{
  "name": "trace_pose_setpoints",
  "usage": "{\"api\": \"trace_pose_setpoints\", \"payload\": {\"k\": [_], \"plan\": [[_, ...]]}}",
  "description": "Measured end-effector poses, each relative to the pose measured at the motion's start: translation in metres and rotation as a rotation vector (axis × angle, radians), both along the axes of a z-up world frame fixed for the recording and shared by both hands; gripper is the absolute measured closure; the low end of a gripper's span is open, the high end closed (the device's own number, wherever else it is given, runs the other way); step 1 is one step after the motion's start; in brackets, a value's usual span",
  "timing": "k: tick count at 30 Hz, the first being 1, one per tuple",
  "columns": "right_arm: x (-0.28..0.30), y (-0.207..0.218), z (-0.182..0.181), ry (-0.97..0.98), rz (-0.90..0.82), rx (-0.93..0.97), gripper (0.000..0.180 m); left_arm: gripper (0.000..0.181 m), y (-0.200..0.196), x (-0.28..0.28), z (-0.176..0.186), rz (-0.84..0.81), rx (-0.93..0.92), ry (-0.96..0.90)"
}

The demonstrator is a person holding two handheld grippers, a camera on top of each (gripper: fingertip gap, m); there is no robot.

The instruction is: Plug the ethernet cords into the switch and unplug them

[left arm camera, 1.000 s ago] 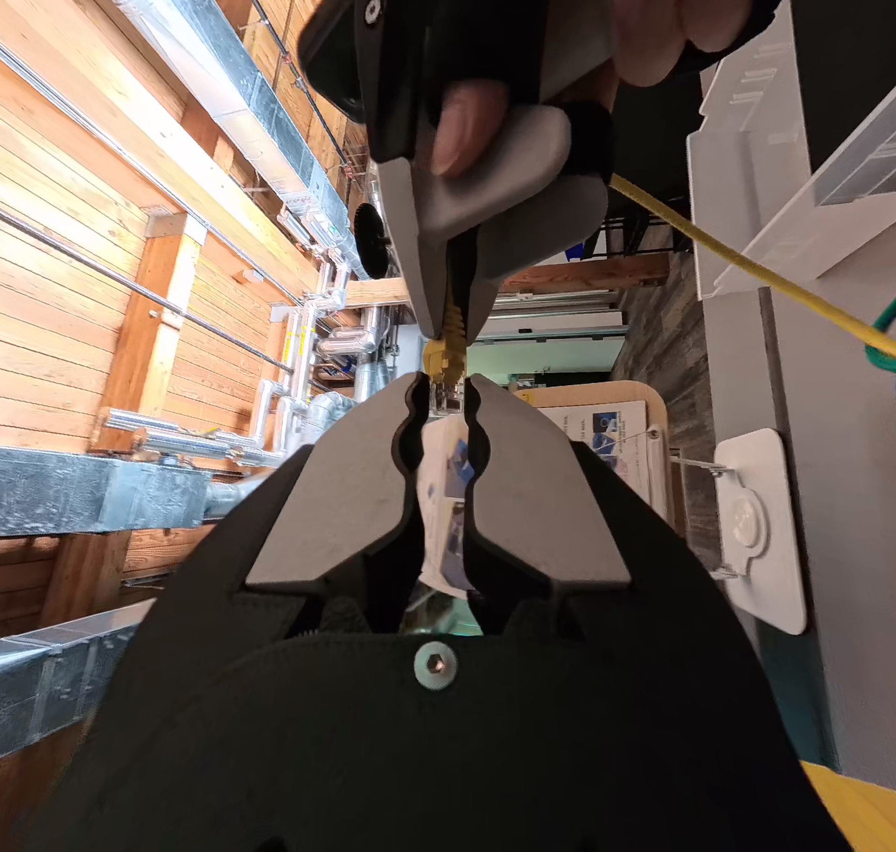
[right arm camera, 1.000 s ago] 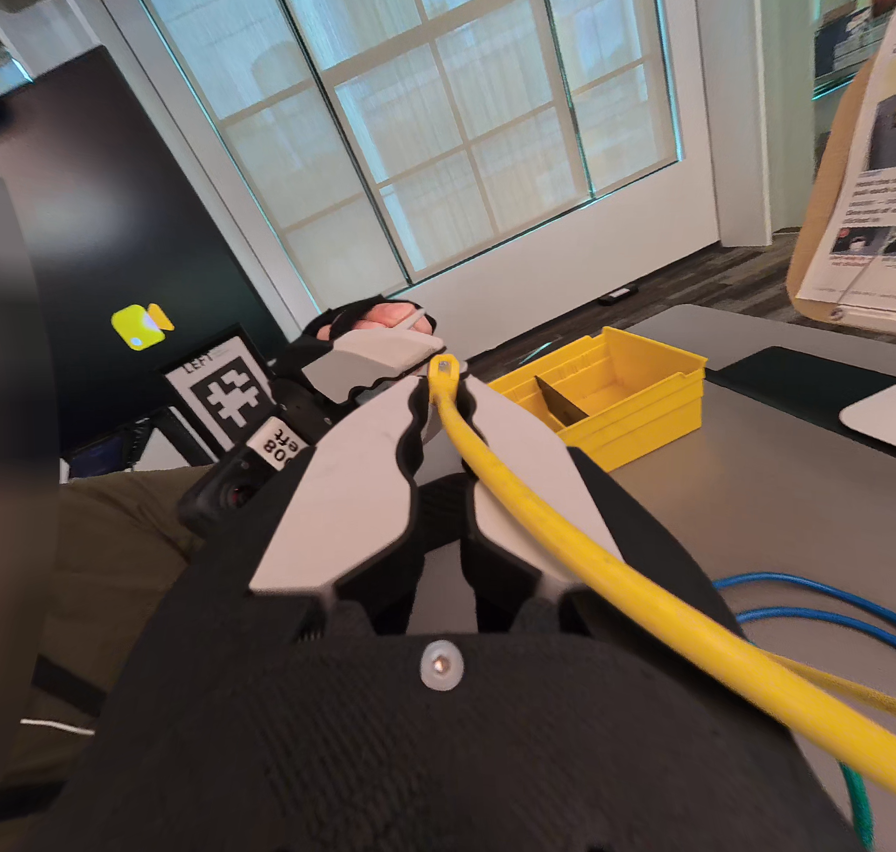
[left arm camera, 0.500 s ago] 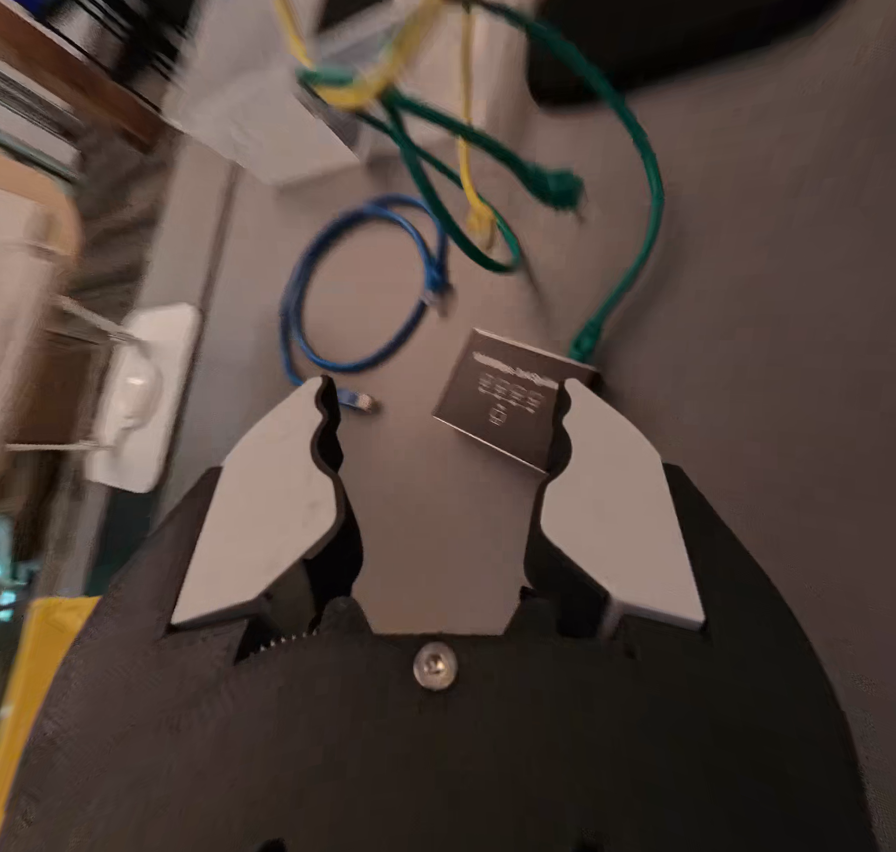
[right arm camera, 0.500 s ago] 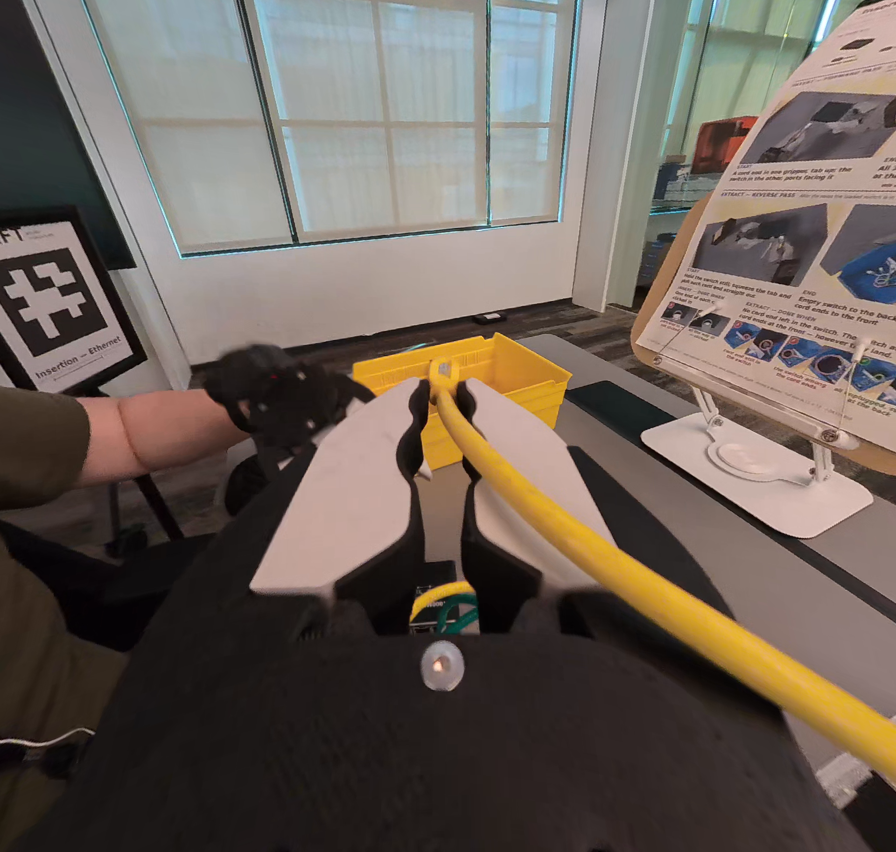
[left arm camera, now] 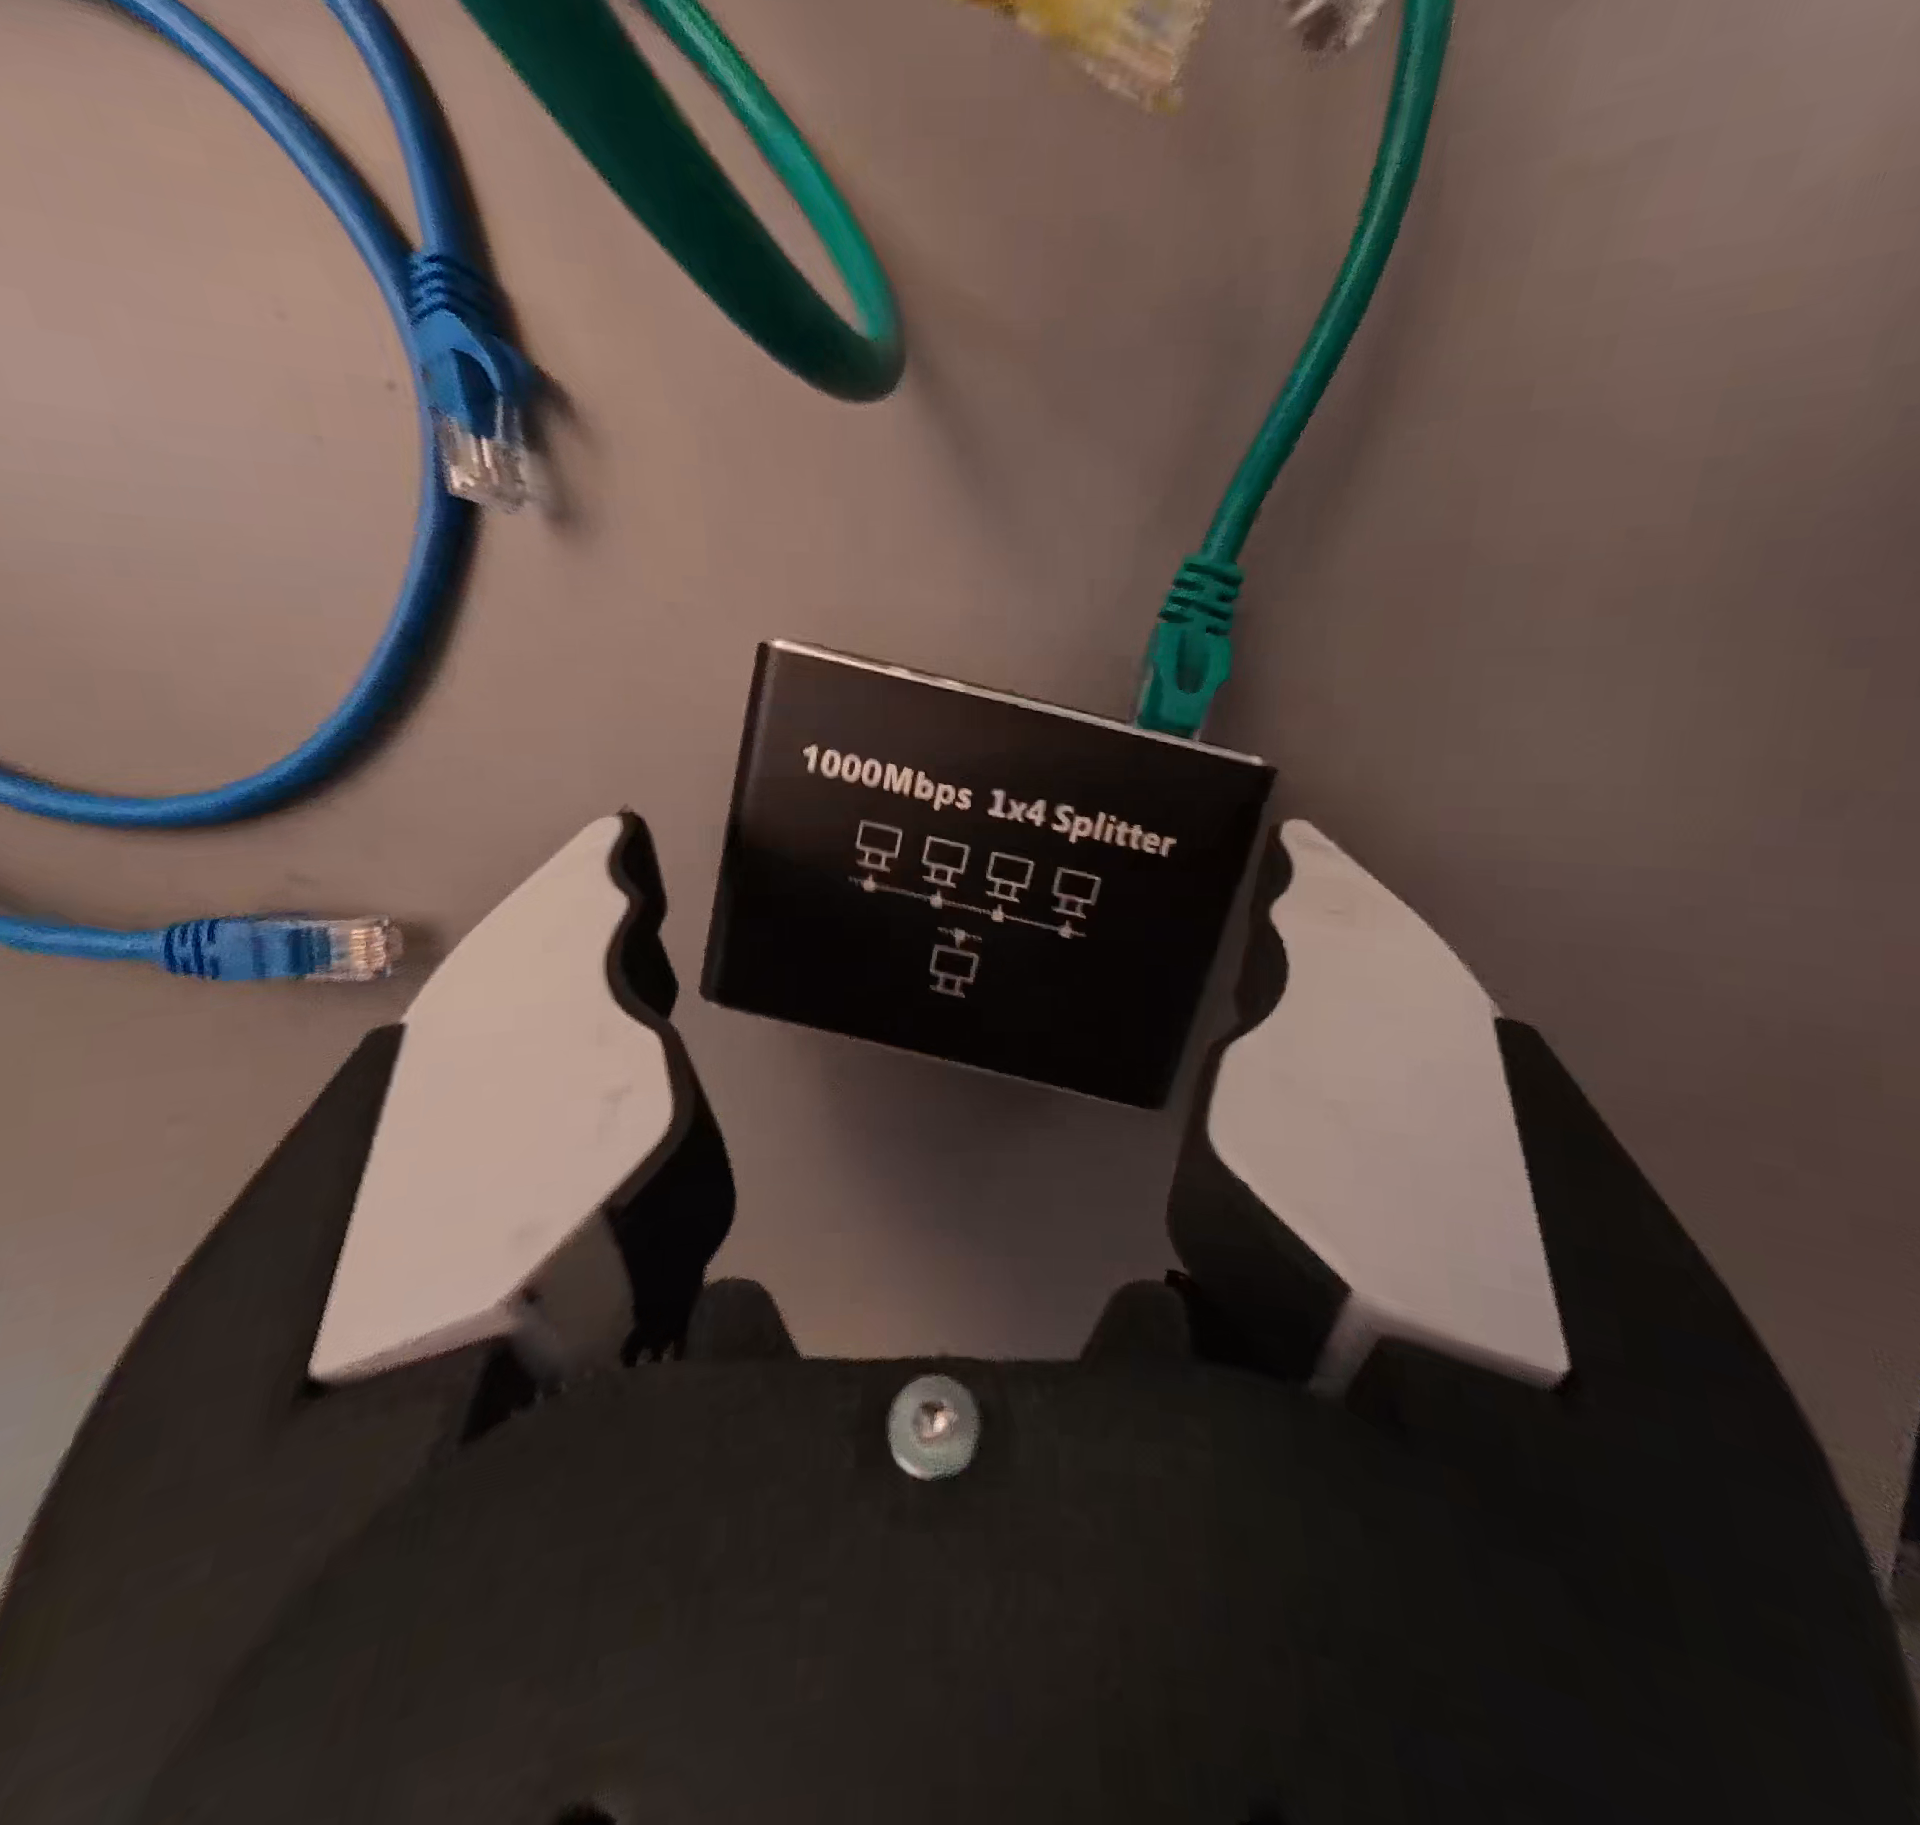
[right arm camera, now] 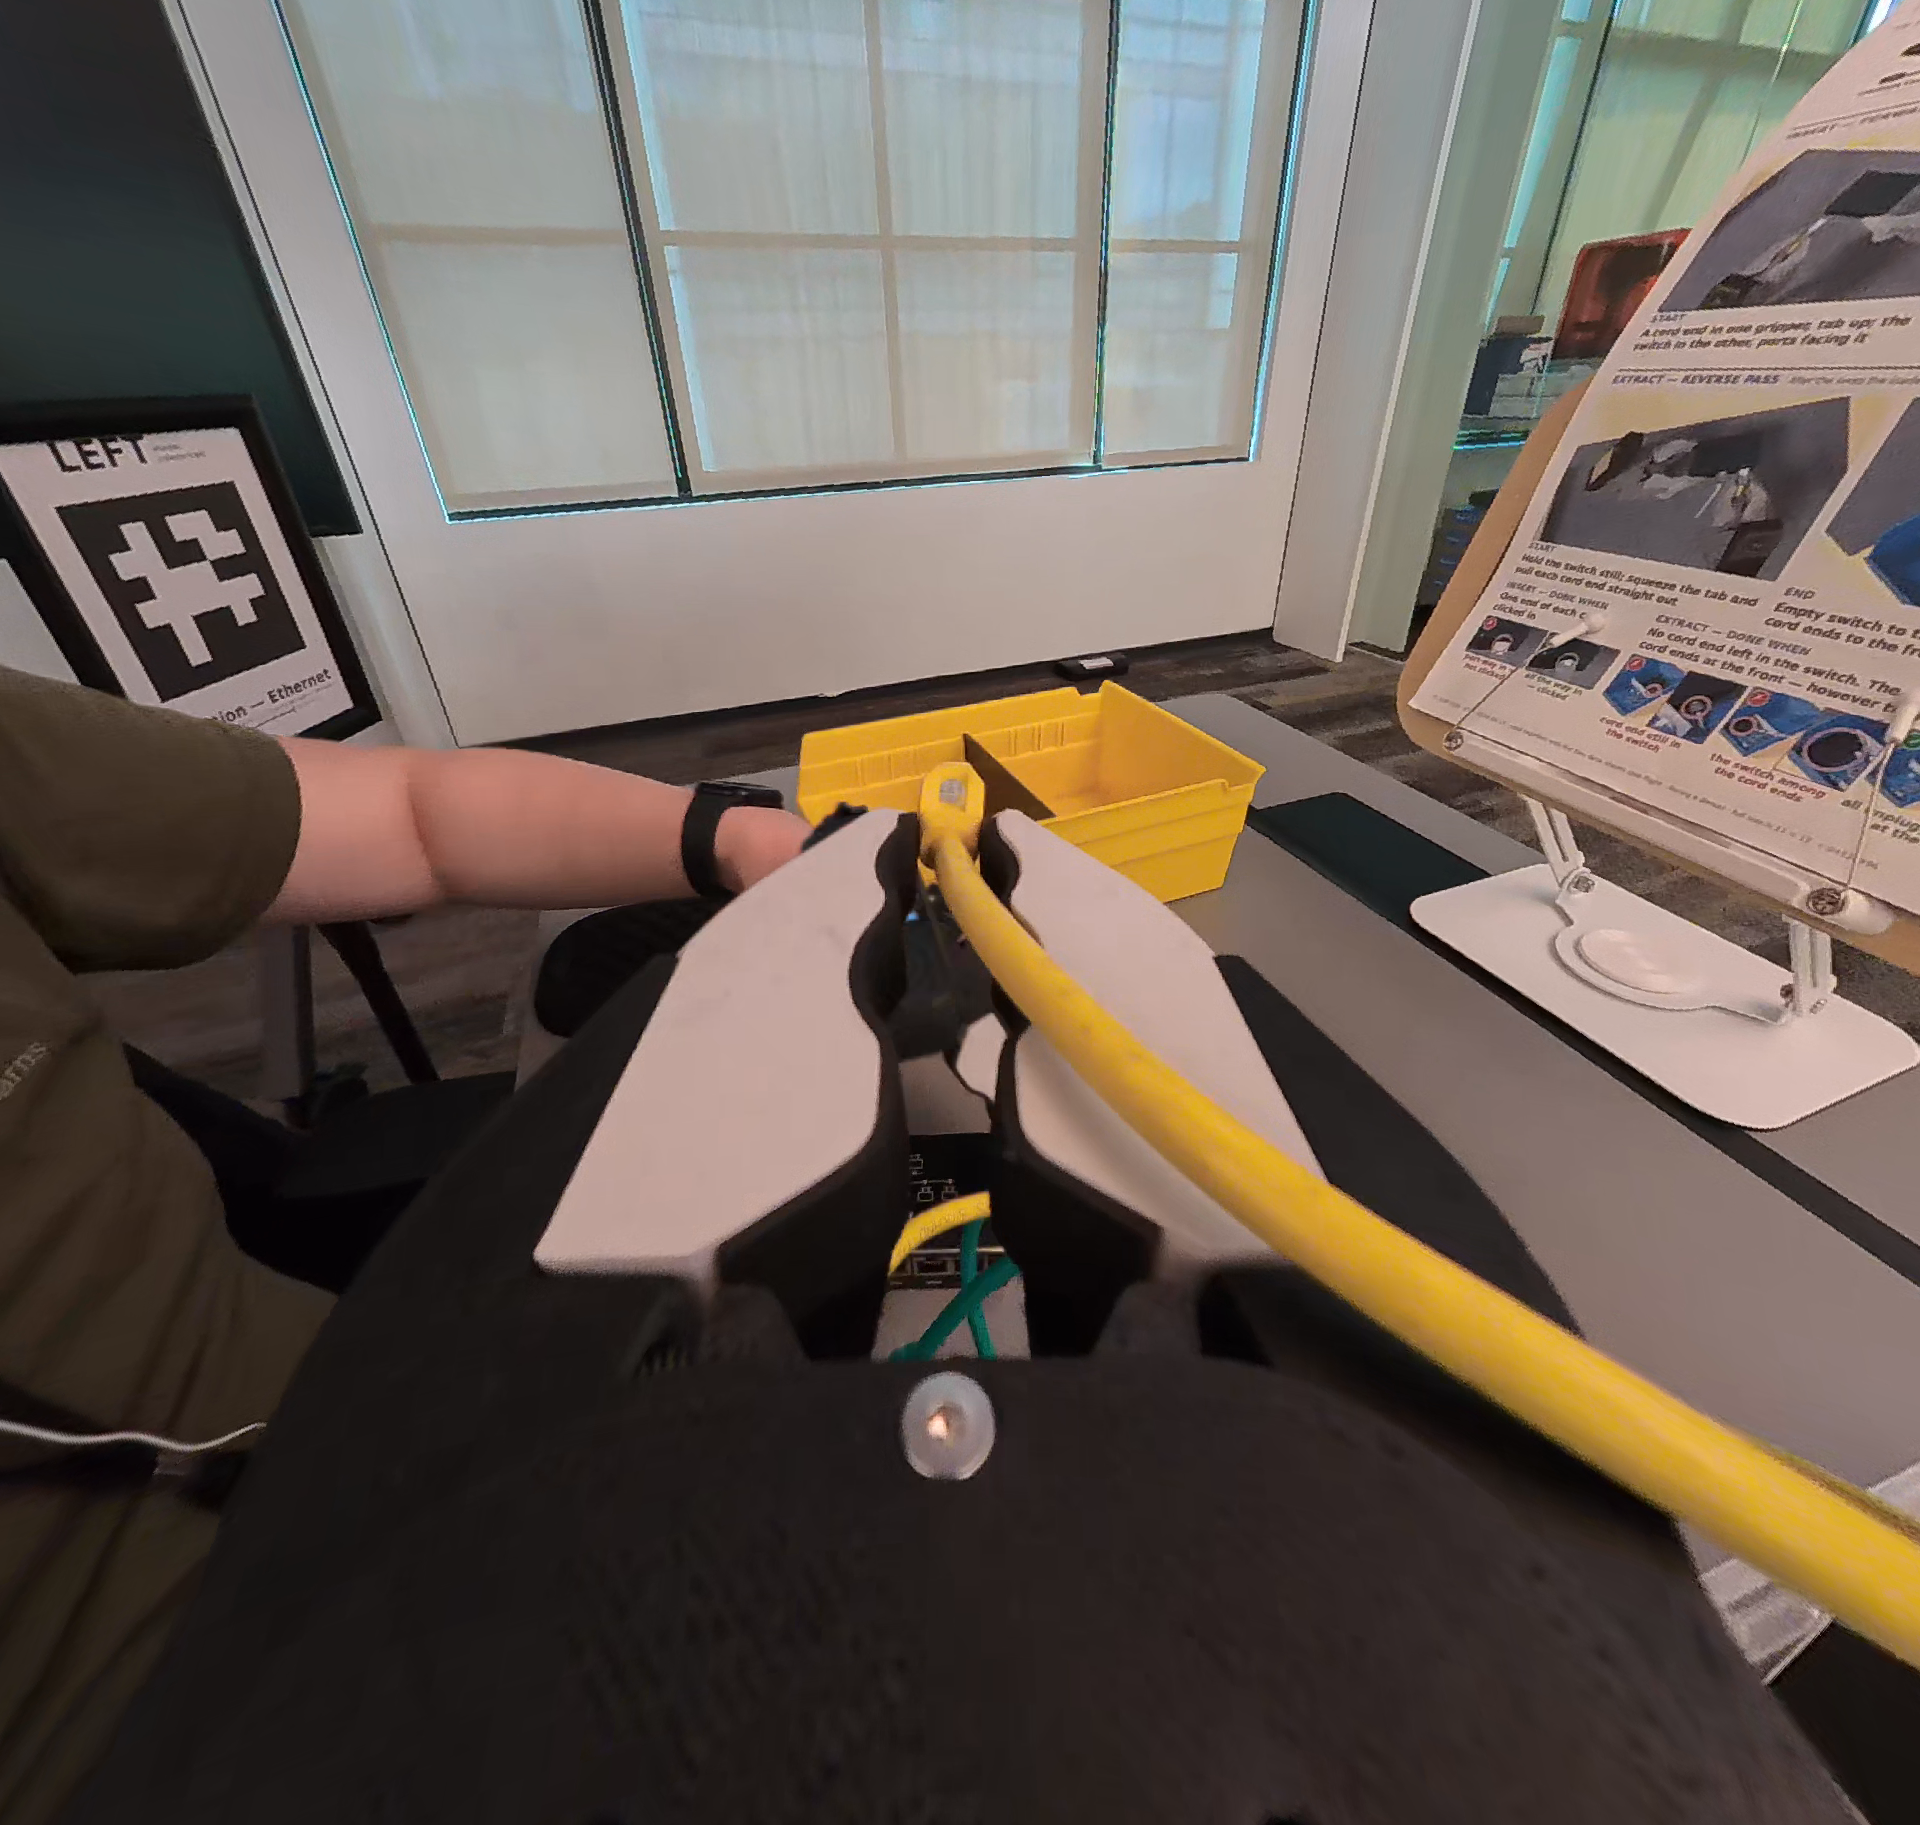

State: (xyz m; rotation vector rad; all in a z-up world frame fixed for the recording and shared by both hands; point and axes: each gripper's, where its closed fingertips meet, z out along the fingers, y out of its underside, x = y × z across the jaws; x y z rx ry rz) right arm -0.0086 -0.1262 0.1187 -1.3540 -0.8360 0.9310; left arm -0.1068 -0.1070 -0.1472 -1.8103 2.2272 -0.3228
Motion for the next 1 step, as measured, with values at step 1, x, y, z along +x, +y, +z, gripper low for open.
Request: {"api": "trace_pose_setpoints", "payload": {"k": [1], "plan": [[0.0014,-0.0015,-0.0009,0.004,0.002,0.002,0.168,0.071,0.0001,0.0016,-0.0035,-0.009,-0.011,0.008]]}}
